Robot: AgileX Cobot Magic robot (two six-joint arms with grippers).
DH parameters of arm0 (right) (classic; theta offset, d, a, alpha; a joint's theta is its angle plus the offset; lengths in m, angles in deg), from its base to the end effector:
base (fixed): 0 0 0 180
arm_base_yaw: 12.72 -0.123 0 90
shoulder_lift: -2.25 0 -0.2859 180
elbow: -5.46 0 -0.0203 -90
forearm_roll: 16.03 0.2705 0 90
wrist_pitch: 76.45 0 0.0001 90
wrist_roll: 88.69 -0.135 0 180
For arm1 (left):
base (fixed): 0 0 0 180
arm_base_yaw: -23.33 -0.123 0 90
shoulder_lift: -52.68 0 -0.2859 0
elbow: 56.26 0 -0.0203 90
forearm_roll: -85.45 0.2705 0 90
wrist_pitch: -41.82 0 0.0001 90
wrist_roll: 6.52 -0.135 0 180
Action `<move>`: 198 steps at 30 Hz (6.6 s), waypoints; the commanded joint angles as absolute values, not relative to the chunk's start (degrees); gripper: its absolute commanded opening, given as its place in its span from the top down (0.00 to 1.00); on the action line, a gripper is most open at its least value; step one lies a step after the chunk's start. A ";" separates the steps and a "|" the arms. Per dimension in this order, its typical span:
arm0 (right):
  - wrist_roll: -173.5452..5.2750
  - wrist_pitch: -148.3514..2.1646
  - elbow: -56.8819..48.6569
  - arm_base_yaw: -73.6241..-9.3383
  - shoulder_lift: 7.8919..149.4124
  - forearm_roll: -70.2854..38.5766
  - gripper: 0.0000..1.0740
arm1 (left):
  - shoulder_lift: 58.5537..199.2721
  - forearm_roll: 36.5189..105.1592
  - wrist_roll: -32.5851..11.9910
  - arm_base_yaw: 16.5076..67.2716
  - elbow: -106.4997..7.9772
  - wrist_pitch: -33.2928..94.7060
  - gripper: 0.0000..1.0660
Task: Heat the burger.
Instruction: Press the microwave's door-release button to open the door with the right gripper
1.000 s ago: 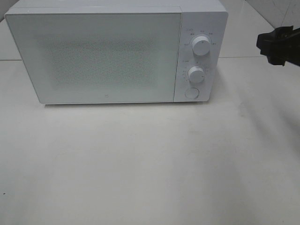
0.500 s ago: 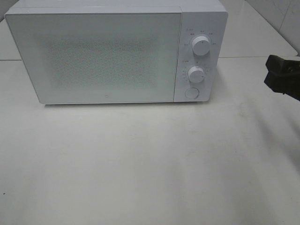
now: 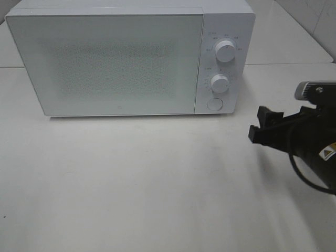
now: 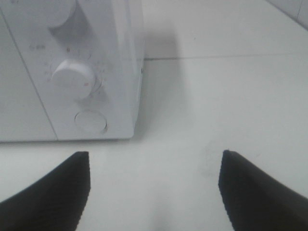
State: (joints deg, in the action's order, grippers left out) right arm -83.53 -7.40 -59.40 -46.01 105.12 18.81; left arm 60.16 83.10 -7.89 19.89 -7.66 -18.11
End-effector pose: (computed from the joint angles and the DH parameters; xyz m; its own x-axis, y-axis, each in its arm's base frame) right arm 0.2505 0.0783 0.1164 -0.1866 0.0325 -0.9819 -0.0006 0.9994 0.0332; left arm 0.0511 -0.0017 0.2688 -0.4375 -0.0229 -0.8989 -0.0267 0.9996 -0.0125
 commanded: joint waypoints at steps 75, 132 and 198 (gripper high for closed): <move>-172.74 -15.02 -41.58 -51.97 120.02 22.25 1.00 | 59.07 82.99 -7.72 19.77 -7.49 -17.59 0.08; -166.61 -24.54 -22.56 -42.17 131.42 18.92 1.00 | 59.07 82.99 -7.72 19.77 -7.49 -17.59 0.08; -164.09 -41.27 -23.71 -40.34 124.55 15.03 0.99 | 59.07 82.99 -7.72 19.77 -7.49 -17.59 0.08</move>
